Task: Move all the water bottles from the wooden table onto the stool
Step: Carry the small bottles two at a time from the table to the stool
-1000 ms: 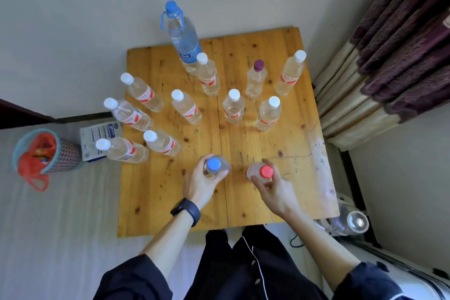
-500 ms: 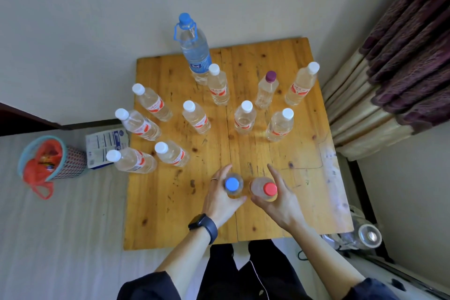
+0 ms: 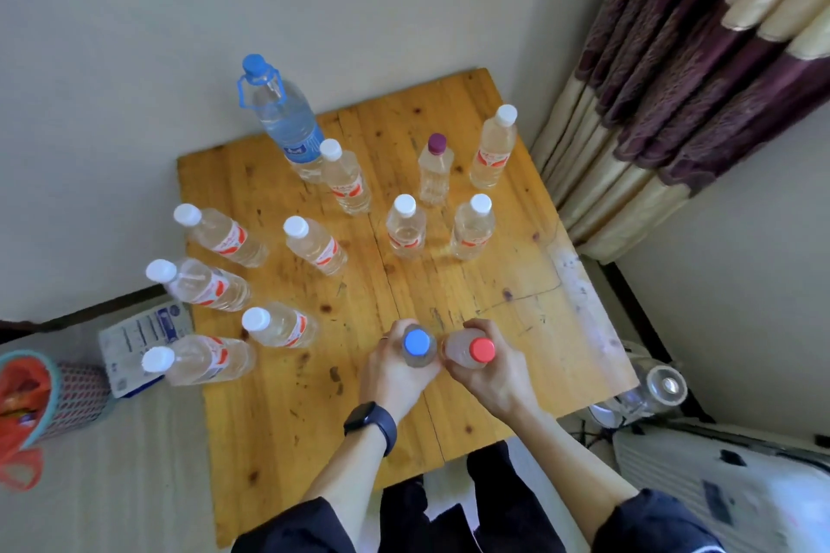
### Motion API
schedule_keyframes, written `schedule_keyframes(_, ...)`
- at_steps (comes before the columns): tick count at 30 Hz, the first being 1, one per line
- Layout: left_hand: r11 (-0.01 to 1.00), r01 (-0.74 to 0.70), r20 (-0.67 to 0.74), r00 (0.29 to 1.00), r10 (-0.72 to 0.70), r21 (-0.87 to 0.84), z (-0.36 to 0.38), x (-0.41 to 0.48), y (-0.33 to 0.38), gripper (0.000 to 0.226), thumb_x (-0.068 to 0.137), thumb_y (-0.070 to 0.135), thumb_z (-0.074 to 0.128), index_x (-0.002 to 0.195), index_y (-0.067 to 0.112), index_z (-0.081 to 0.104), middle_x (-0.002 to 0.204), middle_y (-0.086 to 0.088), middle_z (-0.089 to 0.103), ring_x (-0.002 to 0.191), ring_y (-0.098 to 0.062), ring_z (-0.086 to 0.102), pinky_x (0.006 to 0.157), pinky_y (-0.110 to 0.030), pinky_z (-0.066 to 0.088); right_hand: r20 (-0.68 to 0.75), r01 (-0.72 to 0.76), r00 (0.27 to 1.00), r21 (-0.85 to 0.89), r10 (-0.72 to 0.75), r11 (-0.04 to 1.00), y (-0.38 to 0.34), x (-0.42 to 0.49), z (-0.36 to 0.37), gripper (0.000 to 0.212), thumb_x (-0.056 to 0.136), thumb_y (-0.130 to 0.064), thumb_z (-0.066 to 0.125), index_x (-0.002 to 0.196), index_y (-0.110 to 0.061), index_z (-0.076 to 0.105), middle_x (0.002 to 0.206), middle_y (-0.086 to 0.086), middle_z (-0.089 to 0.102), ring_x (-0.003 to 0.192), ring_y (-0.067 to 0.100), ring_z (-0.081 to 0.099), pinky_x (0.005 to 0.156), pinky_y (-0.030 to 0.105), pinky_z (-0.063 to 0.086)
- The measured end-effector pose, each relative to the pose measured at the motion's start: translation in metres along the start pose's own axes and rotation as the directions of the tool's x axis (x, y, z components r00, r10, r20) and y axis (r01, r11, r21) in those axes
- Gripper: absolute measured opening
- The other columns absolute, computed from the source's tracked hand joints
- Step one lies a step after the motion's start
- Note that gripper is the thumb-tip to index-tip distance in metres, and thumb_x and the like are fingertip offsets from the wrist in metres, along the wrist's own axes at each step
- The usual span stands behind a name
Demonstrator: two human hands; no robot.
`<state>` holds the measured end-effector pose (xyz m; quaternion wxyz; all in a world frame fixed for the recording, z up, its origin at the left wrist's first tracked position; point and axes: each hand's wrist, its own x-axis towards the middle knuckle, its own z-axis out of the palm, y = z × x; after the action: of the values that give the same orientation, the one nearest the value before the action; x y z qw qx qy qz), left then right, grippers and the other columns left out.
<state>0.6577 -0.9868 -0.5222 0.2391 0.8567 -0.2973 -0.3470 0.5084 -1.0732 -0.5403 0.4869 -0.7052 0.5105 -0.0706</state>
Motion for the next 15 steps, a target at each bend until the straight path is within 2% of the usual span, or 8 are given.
schedule_keyframes(3,0.998,-0.068,0.035,0.997,0.067,0.000,-0.006,-0.005,-0.005,0.044,0.074,0.045,0.077,0.107,0.045,0.048,0.093,0.018,0.065,0.084,-0.013,0.062,0.066,-0.024,0.050,-0.118,-0.010,0.993,0.008,0.011,1.000,0.001,-0.020,-0.002,0.055,0.073,-0.044,0.080,0.119,-0.040,0.049,0.104,-0.021,0.064,0.090,0.006,0.064,0.072,0.022,0.053)
schedule_keyframes(5,0.991,-0.135,0.067,0.989,0.133,0.013,-0.012,-0.013,-0.007,0.044,0.074,0.046,0.078,0.106,0.047,0.048,0.092,0.019,0.065,0.084,-0.013,0.062,0.065,-0.023,0.048,-0.208,-0.025,0.978,0.025,0.030,0.999,0.000,-0.045,-0.008,0.055,0.073,-0.045,0.080,0.118,-0.043,0.049,0.102,-0.019,0.065,0.088,0.006,0.065,0.073,0.030,0.056)
schedule_keyframes(9,0.946,-0.321,0.198,0.931,0.306,0.044,-0.029,-0.037,0.011,0.042,0.075,0.047,0.079,0.104,0.048,0.049,0.091,0.020,0.067,0.083,-0.013,0.064,0.060,-0.020,0.046,-0.406,-0.061,0.909,0.078,0.088,0.995,-0.008,-0.119,-0.031,0.052,0.071,-0.042,0.083,0.112,-0.045,0.051,0.094,-0.021,0.067,0.080,0.002,0.066,0.067,0.033,0.057)
schedule_keyframes(11,0.879,-0.472,0.284,0.853,0.438,0.062,-0.033,-0.050,0.027,0.042,0.075,0.048,0.078,0.104,0.050,0.047,0.092,0.019,0.067,0.082,-0.011,0.063,0.062,-0.020,0.049,-0.495,-0.100,0.858,0.104,0.139,0.989,-0.014,-0.162,-0.043,0.053,0.068,-0.042,0.084,0.109,-0.047,0.051,0.091,-0.023,0.068,0.082,-0.003,0.065,0.071,0.028,0.055)
schedule_keyframes(13,0.786,-0.615,0.382,0.742,0.550,0.061,-0.028,-0.064,0.048,0.043,0.076,0.047,0.079,0.107,0.047,0.050,0.093,0.017,0.068,0.081,-0.011,0.063,0.060,-0.017,0.047,-0.575,-0.147,0.789,0.164,0.216,0.975,-0.011,-0.207,-0.050,0.052,0.067,-0.045,0.085,0.106,-0.047,0.051,0.091,-0.020,0.069,0.083,-0.003,0.065,0.073,0.028,0.055)
schedule_keyframes(15,0.682,-0.730,0.462,0.623,0.631,0.053,-0.013,-0.080,0.071,0.048,0.074,0.048,0.080,0.114,0.040,0.054,0.096,0.013,0.069,0.085,-0.014,0.065,0.062,-0.020,0.047,-0.661,-0.178,0.698,0.211,0.275,0.961,-0.004,-0.247,-0.053,0.049,0.067,-0.044,0.085,0.104,-0.047,0.052,0.088,-0.020,0.069,0.082,-0.004,0.065,0.072,0.026,0.055)
